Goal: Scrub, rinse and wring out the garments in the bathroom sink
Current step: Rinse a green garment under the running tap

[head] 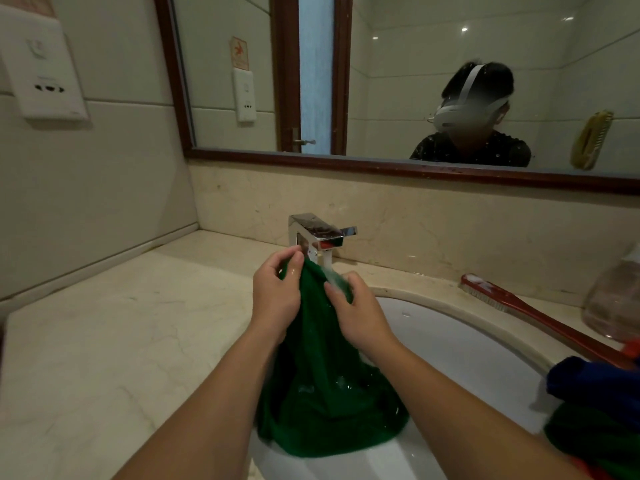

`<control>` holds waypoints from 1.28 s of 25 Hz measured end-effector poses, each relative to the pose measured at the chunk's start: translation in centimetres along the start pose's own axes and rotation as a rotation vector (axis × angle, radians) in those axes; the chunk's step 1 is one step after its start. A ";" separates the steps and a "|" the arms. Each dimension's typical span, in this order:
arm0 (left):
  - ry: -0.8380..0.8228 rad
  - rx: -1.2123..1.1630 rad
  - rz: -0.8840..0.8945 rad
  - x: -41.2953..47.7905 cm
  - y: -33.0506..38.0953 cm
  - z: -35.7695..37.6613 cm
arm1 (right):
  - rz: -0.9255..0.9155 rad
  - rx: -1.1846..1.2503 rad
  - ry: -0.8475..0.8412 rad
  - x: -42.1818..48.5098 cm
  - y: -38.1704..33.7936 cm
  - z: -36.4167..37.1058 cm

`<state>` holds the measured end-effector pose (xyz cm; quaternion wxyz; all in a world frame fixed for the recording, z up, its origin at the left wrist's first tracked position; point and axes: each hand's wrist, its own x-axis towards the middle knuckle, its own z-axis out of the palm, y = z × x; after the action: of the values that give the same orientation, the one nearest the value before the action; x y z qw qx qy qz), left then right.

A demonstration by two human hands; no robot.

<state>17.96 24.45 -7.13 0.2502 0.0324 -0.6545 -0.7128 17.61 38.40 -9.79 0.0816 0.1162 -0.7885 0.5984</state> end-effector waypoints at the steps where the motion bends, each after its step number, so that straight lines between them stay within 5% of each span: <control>1: -0.029 0.083 -0.001 -0.3 0.0 0.0 | -0.043 0.003 0.042 0.2 -0.3 0.2; 5: -0.236 0.036 -0.245 -0.8 0.0 0.4 | -0.106 0.045 0.055 0.8 -1.4 0.2; 14: -0.021 -0.203 -0.223 0.6 -0.3 0.5 | 0.071 -0.021 -0.107 0.1 -0.1 -1.8; 17: -0.021 -0.149 -0.186 0.8 -0.3 0.2 | 0.052 0.034 -0.039 0.1 -0.2 -1.3; 21: -0.123 0.211 -0.063 0.2 -0.7 0.8 | 0.061 0.244 0.111 0.7 -1.2 -0.8; 26: -0.210 0.130 -0.152 -0.4 -1.2 1.7 | 0.114 0.185 0.221 1.1 -1.2 -1.9; 32: -0.278 -0.125 -0.234 -0.9 -0.7 2.1 | 0.157 0.217 -0.047 -0.3 -1.1 -1.7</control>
<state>17.72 26.72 -7.72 0.0740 -0.0062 -0.6289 -0.7740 18.16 39.81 -8.36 0.0031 0.0764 -0.7274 0.6819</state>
